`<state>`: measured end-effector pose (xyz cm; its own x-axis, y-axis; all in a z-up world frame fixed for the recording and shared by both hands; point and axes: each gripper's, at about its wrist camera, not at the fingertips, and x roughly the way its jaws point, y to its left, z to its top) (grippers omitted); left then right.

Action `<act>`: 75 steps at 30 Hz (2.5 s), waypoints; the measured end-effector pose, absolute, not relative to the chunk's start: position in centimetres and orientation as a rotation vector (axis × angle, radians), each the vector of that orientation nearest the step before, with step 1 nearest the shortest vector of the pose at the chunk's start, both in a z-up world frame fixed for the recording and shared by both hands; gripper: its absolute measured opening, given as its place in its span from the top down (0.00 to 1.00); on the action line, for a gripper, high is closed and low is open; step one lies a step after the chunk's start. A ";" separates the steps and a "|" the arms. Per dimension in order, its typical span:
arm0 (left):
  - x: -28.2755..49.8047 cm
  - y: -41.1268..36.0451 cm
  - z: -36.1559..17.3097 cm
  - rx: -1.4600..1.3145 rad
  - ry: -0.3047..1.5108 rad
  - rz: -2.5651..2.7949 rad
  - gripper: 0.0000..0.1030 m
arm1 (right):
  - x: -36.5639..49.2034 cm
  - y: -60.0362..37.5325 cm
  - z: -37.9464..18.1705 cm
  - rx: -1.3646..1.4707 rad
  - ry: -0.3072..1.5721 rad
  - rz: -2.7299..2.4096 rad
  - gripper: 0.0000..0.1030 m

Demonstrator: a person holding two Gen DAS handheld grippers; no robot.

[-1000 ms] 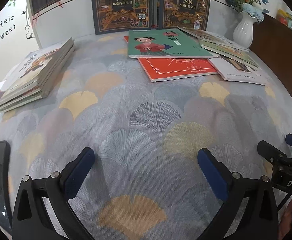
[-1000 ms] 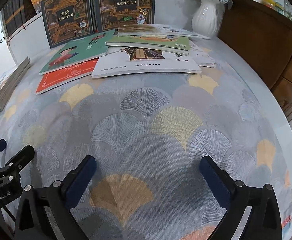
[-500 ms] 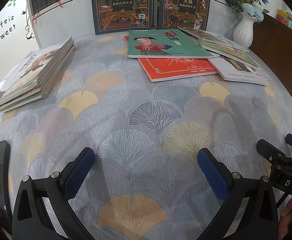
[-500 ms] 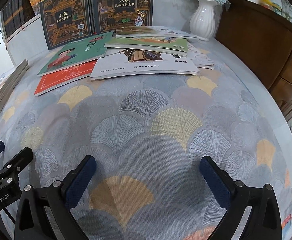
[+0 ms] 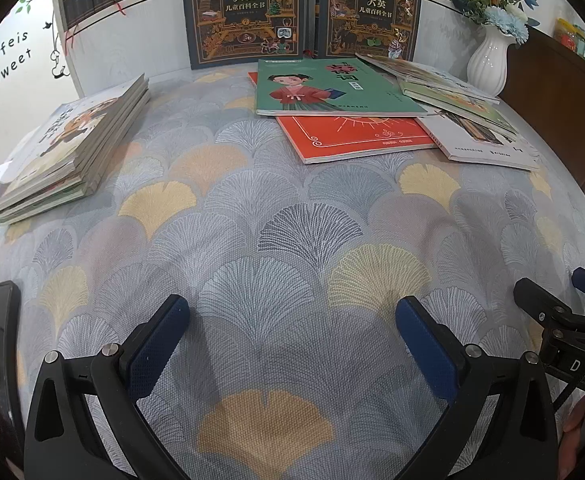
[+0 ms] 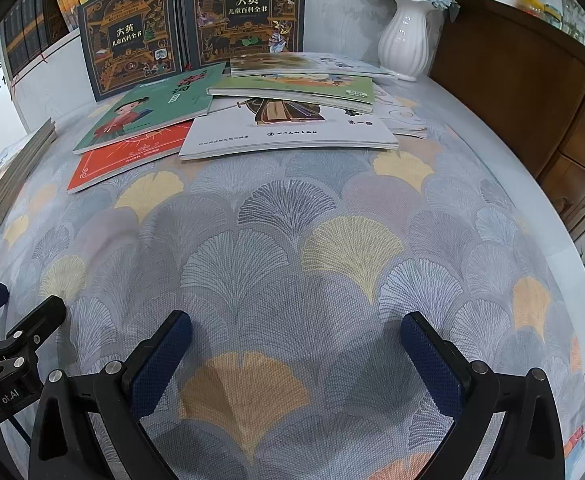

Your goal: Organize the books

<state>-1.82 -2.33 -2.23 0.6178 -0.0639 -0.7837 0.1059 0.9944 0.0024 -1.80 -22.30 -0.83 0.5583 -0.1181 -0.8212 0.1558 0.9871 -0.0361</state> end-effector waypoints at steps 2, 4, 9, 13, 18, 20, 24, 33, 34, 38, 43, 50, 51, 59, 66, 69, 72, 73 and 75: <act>-1.8 -2.3 -2.2 0.050 0.900 -0.098 0.00 | -1.7 -22.3 -0.8 0.042 0.965 -0.163 0.00; -1.8 -2.3 -2.2 0.050 0.900 -0.098 0.00 | -1.7 -22.3 -0.8 0.042 0.965 -0.164 0.00; -1.8 -2.3 -2.2 0.050 0.900 -0.098 0.00 | -1.7 -22.3 -0.9 0.043 0.965 -0.166 0.00; -1.9 -2.3 -2.2 0.050 0.900 -0.097 0.00 | -1.6 -22.3 -0.9 0.046 0.965 -0.171 0.00; -1.9 -2.3 -2.2 0.050 0.900 -0.097 0.00 | -1.6 -22.4 -0.9 0.046 0.965 -0.170 0.00; -1.9 -2.3 -2.2 0.050 0.900 -0.097 0.00 | -1.5 -22.4 -0.9 0.046 0.965 -0.170 0.00; -1.9 -2.2 -2.3 0.050 0.899 -0.098 0.00 | -1.6 -22.3 -0.9 0.047 0.965 -0.173 0.00; -1.9 -2.3 -2.2 0.050 0.900 -0.098 0.00 | -1.7 -22.3 -0.9 0.055 0.966 -0.176 0.00; -1.9 -2.3 -2.2 0.050 0.900 -0.098 0.00 | -1.7 -22.3 -0.9 0.055 0.966 -0.175 0.00; -1.9 -2.2 -2.2 0.051 0.900 -0.098 0.00 | -1.8 -22.3 -0.9 0.059 0.963 -0.174 0.00; -1.9 -2.3 -2.2 0.050 0.900 -0.098 0.00 | -2.2 -22.2 -1.0 0.065 0.962 -0.174 0.00; -1.9 -2.3 -2.2 0.050 0.900 -0.098 0.00 | -2.1 -22.3 -1.0 0.072 0.973 -0.139 0.00; -1.8 -2.3 -2.2 0.050 0.900 -0.098 0.00 | -2.0 -22.3 -1.0 0.072 0.978 -0.135 0.00; -1.9 -2.3 -2.2 0.050 0.900 -0.095 0.00 | -1.0 -22.7 -0.7 0.002 1.137 0.012 0.00; -1.9 -2.3 -2.2 0.047 0.901 -0.097 0.00 | -1.1 -22.4 -0.7 -0.060 1.203 0.078 0.00; -1.9 -2.2 -2.2 0.037 0.906 -0.093 0.00 | -1.1 -22.4 -0.9 -0.077 1.215 0.090 0.00; -1.7 -1.9 -2.1 0.041 0.938 -0.122 0.00 | -1.3 -22.5 -0.9 -0.091 1.224 0.112 0.00; -1.7 -1.8 -2.1 0.051 0.954 -0.136 0.00 | -1.3 -22.4 -0.9 -0.103 1.225 0.121 0.00; -1.3 -1.9 -1.9 0.083 1.002 -0.160 0.00 | -1.5 -22.5 -0.9 -0.126 1.236 0.153 0.00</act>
<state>-1.29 -1.92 -1.91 0.5285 -0.0960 -0.8435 0.1724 0.9850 -0.0041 -1.52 -22.52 -0.94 0.3206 0.0482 -0.9460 -0.1844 0.9828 -0.0124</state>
